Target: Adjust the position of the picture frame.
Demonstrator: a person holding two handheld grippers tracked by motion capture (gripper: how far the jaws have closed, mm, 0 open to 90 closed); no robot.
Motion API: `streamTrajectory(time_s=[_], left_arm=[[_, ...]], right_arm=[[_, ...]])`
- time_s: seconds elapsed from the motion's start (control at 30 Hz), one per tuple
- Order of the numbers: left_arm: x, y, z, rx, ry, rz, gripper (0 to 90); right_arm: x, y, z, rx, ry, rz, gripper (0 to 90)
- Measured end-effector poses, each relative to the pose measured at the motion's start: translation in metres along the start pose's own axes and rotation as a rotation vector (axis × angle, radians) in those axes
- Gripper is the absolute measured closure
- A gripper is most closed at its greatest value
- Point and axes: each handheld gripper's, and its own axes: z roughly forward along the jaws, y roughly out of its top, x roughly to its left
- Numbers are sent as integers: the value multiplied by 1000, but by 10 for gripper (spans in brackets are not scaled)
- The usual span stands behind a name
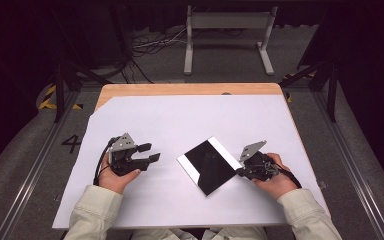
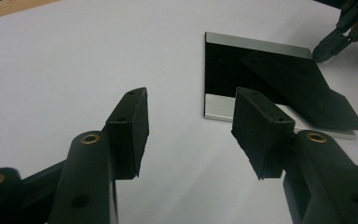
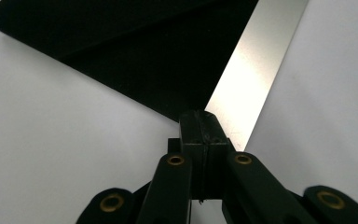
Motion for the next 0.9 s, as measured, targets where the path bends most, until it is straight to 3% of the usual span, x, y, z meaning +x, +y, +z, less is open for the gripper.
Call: streamTrajectory(time_s=[0.33,0.5,0.63,0.73,0.9], left_arm=[[3,-2,5,33,0,-12,500],[5,-5,12,77,-9,-42,601],[6,-6,20,107,3,-44,686],[6,-4,25,127,41,-42,744],[4,-1,36,160,51,-68,849]], right_arm=[[-5,8,13,-75,-91,72,900],[-5,14,19,-102,-142,104,900],[-2,18,23,-118,-184,125,900],[-4,15,21,-167,-147,138,900],[-4,7,4,-213,-168,155,900]])
